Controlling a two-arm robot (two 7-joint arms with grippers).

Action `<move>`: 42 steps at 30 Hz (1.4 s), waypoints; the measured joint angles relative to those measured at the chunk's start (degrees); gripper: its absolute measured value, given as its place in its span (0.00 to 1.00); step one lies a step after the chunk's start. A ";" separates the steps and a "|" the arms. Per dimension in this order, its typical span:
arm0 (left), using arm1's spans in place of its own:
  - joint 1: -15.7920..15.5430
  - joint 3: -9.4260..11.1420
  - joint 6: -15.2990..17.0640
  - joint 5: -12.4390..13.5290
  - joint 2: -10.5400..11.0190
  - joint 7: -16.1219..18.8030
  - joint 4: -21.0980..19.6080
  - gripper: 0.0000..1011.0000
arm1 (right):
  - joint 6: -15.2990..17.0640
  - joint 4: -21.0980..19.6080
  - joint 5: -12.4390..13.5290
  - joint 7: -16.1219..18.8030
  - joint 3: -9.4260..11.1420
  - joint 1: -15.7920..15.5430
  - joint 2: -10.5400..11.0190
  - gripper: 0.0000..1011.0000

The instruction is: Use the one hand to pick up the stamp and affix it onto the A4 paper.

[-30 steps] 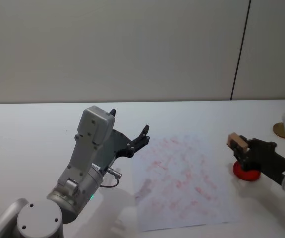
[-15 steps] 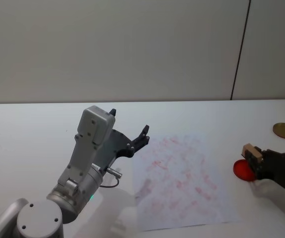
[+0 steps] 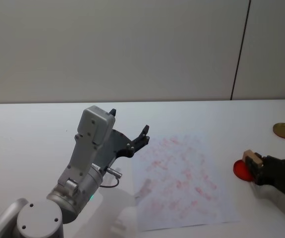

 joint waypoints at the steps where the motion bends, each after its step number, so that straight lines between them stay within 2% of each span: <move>1: 0.00 0.00 0.00 0.00 0.00 0.00 0.00 0.98 | -0.11 0.23 0.02 0.06 -0.07 0.02 -0.08 0.22; 12: 0.00 0.00 0.00 0.00 0.00 0.00 0.00 0.98 | -0.29 1.68 -0.27 0.15 -0.57 0.53 -0.63 0.24; 19: 0.00 0.00 0.00 0.00 0.00 0.00 0.00 0.98 | -0.06 2.43 -0.60 -0.19 -0.80 0.94 -0.95 0.44; 24: 0.00 0.00 0.00 0.00 0.00 0.00 0.00 0.98 | -0.09 2.72 -0.62 -0.52 -0.93 1.04 -1.13 0.63; 31: 0.00 0.00 0.00 0.00 0.00 0.00 0.00 0.98 | -1.16 2.02 -0.55 -1.03 -0.94 0.85 -1.14 0.82; 32: 0.00 0.00 0.00 0.00 0.00 0.00 0.00 0.98 | -1.50 1.59 -0.53 -1.21 -0.92 0.71 -1.09 0.88; 37: 0.00 0.00 0.00 0.00 0.00 0.00 0.00 0.98 | -2.69 -0.24 -0.43 -2.14 -0.74 0.08 -0.85 0.99; 42: 0.00 0.00 0.00 0.00 0.00 0.00 0.00 0.98 | -3.83 -3.19 -0.38 -3.66 -0.52 -0.79 -0.54 0.99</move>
